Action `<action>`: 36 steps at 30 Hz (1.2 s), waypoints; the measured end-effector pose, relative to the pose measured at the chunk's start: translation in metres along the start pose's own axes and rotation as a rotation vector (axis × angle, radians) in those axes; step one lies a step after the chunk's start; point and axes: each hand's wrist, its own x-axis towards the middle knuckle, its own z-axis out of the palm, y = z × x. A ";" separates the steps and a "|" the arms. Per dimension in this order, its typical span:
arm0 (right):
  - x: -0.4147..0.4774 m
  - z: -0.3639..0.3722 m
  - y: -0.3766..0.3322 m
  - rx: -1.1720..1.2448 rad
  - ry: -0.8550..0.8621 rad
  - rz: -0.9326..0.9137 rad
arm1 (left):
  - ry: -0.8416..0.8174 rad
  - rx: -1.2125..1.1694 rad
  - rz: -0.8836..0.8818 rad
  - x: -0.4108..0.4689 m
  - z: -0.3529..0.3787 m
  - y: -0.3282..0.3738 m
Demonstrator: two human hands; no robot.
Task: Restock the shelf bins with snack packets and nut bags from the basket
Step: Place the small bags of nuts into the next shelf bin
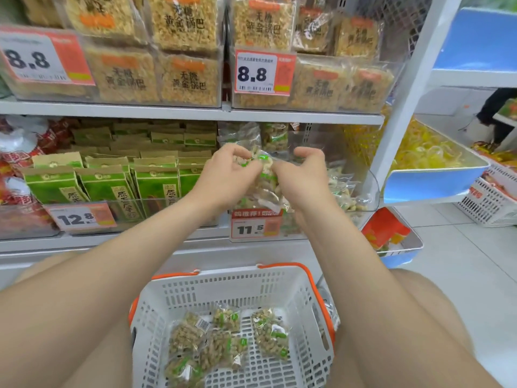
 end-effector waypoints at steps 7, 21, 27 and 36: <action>0.028 0.026 -0.001 -0.040 -0.122 0.189 | 0.238 0.042 -0.027 0.020 0.002 -0.010; 0.105 0.010 0.005 -0.361 0.001 0.123 | 0.215 0.517 0.246 0.029 0.030 -0.015; 0.130 -0.004 0.015 -0.032 0.158 0.172 | 0.129 0.730 0.338 0.038 0.047 -0.035; 0.152 0.008 0.009 0.019 0.247 -0.063 | 0.091 0.881 0.327 0.039 0.053 -0.042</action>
